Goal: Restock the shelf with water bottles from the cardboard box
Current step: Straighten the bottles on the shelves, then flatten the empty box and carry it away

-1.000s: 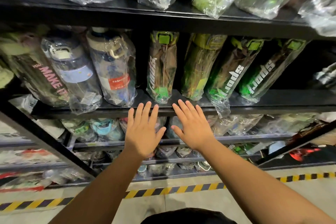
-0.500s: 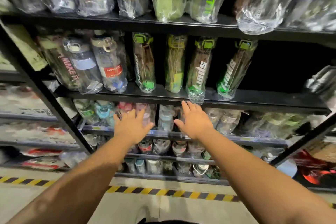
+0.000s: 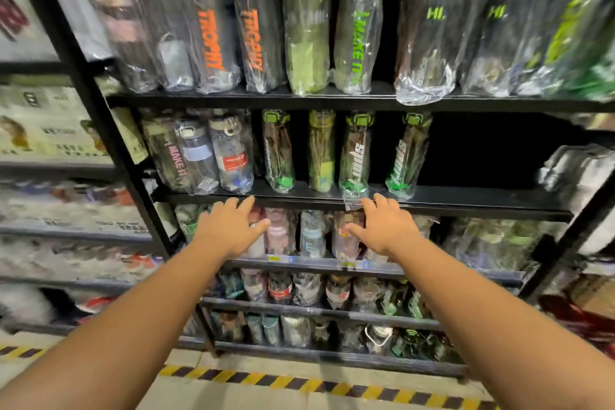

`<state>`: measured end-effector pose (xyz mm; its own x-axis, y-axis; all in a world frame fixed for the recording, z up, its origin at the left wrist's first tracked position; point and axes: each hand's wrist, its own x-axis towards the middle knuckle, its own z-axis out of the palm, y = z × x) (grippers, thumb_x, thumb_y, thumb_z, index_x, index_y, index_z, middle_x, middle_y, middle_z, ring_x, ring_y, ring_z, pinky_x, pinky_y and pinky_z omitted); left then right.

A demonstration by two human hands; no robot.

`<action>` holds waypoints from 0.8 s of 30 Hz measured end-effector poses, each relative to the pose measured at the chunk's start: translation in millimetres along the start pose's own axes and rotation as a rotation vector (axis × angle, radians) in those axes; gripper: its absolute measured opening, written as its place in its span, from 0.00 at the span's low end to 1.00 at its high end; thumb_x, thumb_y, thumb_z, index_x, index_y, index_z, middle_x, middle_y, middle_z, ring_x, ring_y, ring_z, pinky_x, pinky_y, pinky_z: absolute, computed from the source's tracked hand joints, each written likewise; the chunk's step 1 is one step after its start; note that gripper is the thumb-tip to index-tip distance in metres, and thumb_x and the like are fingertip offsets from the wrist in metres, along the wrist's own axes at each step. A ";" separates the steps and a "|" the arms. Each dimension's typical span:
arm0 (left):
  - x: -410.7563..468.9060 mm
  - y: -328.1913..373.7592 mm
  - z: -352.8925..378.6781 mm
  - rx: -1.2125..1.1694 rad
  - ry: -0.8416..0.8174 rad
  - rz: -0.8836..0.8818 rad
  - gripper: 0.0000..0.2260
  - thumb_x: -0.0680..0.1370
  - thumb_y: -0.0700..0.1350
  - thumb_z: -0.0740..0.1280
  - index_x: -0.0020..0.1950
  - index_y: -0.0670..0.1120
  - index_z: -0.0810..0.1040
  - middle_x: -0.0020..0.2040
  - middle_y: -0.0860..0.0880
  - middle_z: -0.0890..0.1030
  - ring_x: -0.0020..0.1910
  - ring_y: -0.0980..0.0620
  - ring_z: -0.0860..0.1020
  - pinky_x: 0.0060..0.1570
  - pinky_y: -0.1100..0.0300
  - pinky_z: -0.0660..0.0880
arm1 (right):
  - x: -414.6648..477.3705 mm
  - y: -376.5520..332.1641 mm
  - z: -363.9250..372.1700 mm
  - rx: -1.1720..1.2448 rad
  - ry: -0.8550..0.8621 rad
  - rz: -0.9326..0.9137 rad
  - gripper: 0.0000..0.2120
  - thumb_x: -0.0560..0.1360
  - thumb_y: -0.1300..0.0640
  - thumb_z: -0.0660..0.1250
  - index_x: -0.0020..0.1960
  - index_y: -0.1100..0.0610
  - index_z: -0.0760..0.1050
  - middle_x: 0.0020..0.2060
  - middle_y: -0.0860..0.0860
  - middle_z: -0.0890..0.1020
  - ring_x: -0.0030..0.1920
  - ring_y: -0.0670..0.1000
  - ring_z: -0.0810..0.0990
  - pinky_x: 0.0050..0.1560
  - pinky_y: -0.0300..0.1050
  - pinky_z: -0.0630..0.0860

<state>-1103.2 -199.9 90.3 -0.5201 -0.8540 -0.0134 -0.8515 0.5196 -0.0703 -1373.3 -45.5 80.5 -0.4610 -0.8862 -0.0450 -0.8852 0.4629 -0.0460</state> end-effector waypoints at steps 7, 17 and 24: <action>-13.9 -9.8 -19.5 -0.032 0.067 0.113 0.36 0.79 0.72 0.48 0.82 0.55 0.51 0.79 0.46 0.62 0.75 0.40 0.65 0.67 0.41 0.69 | -50.3 -5.7 -36.9 -0.047 0.080 0.130 0.39 0.78 0.30 0.54 0.80 0.53 0.55 0.79 0.56 0.59 0.76 0.61 0.61 0.70 0.62 0.67; -74.4 -60.8 17.4 -0.026 0.058 0.297 0.35 0.79 0.70 0.50 0.80 0.52 0.58 0.75 0.44 0.68 0.70 0.40 0.70 0.61 0.44 0.74 | -168.5 -67.8 -6.5 -0.035 0.091 0.272 0.36 0.79 0.31 0.55 0.78 0.54 0.59 0.76 0.56 0.64 0.72 0.61 0.66 0.66 0.61 0.72; -140.8 -39.8 79.0 -0.007 -0.039 0.514 0.35 0.80 0.69 0.50 0.82 0.53 0.52 0.79 0.45 0.63 0.73 0.40 0.66 0.62 0.43 0.73 | -294.0 -86.8 84.9 -0.007 -0.111 0.478 0.35 0.79 0.32 0.55 0.77 0.54 0.60 0.71 0.56 0.67 0.69 0.61 0.69 0.63 0.59 0.73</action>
<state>-990.8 -102.3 16.3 -0.8688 -0.4883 -0.0816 -0.4869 0.8726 -0.0382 -1155.7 176.5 13.0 -0.8071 -0.5668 -0.1653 -0.5764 0.8171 0.0126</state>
